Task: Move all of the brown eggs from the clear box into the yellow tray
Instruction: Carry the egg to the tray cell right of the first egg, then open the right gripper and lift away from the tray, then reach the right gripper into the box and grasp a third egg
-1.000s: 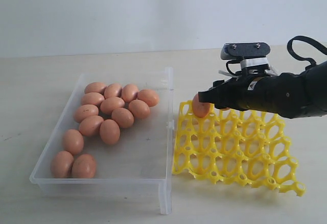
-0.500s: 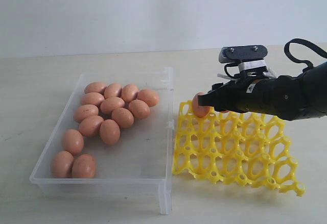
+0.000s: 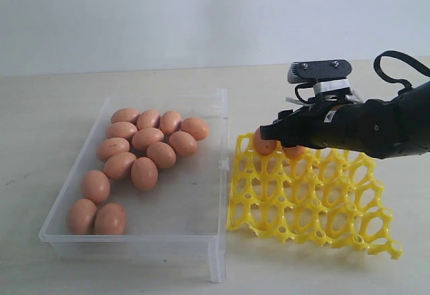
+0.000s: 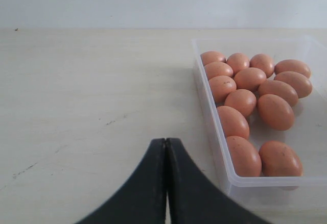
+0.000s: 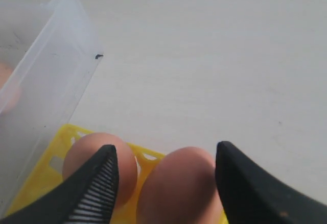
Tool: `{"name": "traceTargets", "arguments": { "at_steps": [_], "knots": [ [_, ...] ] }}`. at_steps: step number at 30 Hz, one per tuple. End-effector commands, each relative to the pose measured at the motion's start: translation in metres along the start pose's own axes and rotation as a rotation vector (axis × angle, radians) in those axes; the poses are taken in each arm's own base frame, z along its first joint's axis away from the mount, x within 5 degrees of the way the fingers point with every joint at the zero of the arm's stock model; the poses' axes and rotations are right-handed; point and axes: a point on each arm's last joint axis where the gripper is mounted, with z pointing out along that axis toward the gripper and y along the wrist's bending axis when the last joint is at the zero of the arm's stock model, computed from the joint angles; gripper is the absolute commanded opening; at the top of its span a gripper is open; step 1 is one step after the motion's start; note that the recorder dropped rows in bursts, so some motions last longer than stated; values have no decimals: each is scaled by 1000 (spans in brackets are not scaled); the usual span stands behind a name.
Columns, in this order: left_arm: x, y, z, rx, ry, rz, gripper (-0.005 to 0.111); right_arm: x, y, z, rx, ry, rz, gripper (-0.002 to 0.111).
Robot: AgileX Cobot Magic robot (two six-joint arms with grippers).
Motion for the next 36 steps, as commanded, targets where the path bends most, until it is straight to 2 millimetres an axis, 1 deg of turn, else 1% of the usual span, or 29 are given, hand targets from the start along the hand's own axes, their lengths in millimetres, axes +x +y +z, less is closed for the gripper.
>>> {"name": "traceTargets", "arguments": {
  "at_steps": [1, 3, 5, 6, 9, 11, 15, 19, 21, 23, 27, 30, 32, 36],
  "knots": [
    [-2, 0, -1, 0, -14, 0, 0, -3, -1, -1, 0, -4, -11, 56],
    [-2, 0, -1, 0, -14, 0, 0, -7, 0, -5, -4, -10, -10, 56],
    [-2, 0, -1, 0, -14, 0, 0, -16, 3, -13, -17, -16, -14, 56],
    [-2, 0, -1, 0, -14, 0, 0, -21, 6, -17, -25, -13, -24, 56],
    [-2, 0, -1, 0, -14, 0, 0, -44, 21, -37, -73, -12, -46, 56],
    [-2, 0, -1, 0, -14, 0, 0, -61, 36, -50, -116, -13, -64, 55],
    [-2, 0, -1, 0, -14, 0, 0, -80, 73, -71, -213, 89, -125, 55],
    [-2, 0, -1, 0, -14, 0, 0, -84, 112, -73, -311, 211, -194, 55],
    [-2, 0, -1, 0, -14, 0, 0, -82, 132, -67, -371, 259, -221, 55],
    [-2, 0, -1, 0, -14, 0, 0, -78, 150, -55, -413, 303, -245, 55],
    [-2, 0, -1, 0, -14, 0, 0, -72, 179, -30, -454, 401, -290, 55],
    [-2, 0, -1, 0, -14, 0, 0, -68, 197, -9, -492, 487, -280, 55],
    [-2, 0, -1, 0, -14, 0, 0, -65, 206, 5, -524, 541, -244, 55],
    [-2, 0, -1, 0, -14, 0, 0, -56, 217, 27, -559, 638, -178, 55]
  ]
}}
